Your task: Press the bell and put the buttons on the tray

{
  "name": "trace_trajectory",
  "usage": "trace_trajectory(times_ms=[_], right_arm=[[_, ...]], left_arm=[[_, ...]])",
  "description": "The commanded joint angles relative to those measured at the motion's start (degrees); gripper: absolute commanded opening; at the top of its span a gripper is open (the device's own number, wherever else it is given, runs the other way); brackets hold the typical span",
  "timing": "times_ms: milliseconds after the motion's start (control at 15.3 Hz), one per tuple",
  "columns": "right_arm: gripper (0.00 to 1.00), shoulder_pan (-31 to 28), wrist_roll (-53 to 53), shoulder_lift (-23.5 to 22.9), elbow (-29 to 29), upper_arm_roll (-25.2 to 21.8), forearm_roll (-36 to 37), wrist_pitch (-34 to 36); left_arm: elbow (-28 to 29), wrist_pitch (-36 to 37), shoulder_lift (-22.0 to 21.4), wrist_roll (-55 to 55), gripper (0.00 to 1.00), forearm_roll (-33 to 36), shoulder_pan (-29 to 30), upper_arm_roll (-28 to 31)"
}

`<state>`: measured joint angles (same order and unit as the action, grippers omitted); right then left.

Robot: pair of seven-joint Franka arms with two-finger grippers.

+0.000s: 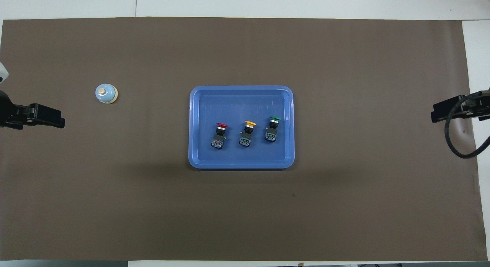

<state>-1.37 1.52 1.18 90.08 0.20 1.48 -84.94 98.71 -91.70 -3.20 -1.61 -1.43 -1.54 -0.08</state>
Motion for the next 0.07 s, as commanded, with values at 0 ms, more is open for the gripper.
trace_trajectory(times_ms=[0], right_arm=[[1.0,-1.36,1.11,0.84,0.88,0.94,0.27,-0.14]], left_arm=[[0.0,1.26,-0.58,0.73,1.0,0.29,-0.56,0.43]])
